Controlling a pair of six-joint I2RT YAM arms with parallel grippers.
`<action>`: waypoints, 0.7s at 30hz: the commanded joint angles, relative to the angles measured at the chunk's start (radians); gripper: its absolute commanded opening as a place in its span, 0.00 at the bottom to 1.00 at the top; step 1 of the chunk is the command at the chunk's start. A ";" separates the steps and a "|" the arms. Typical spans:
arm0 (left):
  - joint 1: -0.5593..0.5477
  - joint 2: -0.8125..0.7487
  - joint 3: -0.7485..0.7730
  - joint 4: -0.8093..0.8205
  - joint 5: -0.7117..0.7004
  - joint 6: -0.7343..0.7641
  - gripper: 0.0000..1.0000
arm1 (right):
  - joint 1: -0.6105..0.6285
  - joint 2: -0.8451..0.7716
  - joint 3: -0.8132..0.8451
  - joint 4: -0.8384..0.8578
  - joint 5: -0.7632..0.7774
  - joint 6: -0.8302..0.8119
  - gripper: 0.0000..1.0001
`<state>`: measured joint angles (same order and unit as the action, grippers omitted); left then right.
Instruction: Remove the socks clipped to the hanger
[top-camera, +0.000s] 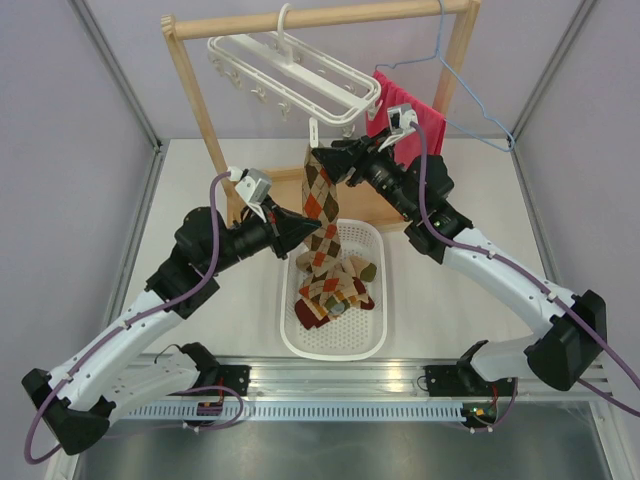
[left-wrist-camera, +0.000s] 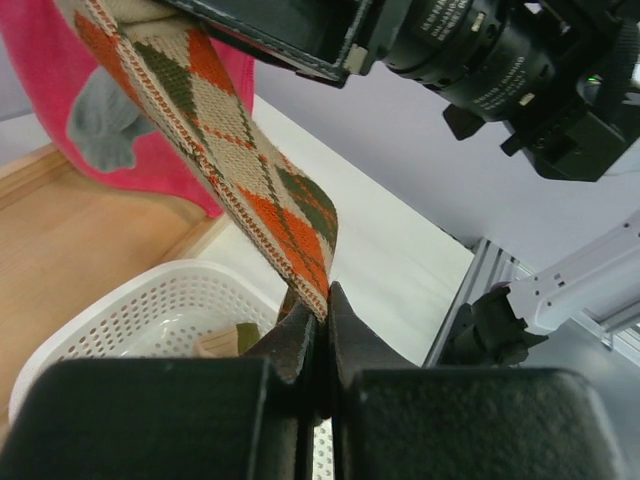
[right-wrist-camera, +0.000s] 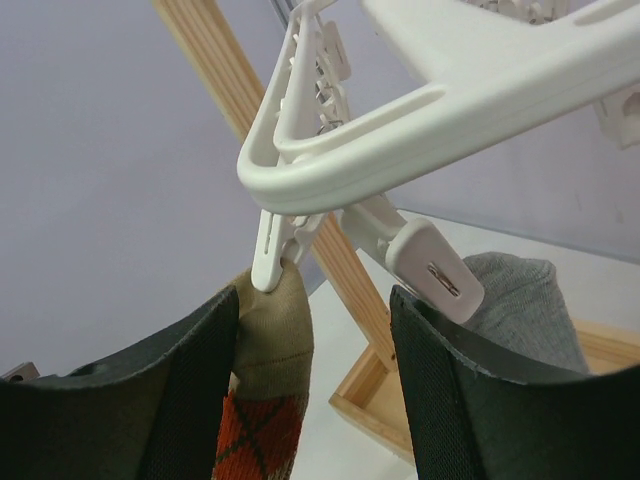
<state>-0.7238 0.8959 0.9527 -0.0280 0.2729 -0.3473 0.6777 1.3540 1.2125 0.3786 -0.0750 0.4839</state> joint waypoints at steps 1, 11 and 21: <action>0.003 -0.028 0.031 0.025 0.084 -0.055 0.02 | -0.003 0.020 0.035 0.083 -0.012 0.027 0.67; 0.009 -0.014 0.041 0.025 0.103 -0.050 0.02 | 0.000 0.088 0.048 0.181 -0.095 0.114 0.67; 0.018 -0.015 0.034 0.023 0.097 -0.053 0.02 | 0.017 0.117 0.090 0.243 -0.140 0.163 0.67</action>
<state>-0.7128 0.8867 0.9531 -0.0277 0.3424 -0.3698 0.6857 1.4654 1.2495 0.5350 -0.1833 0.6247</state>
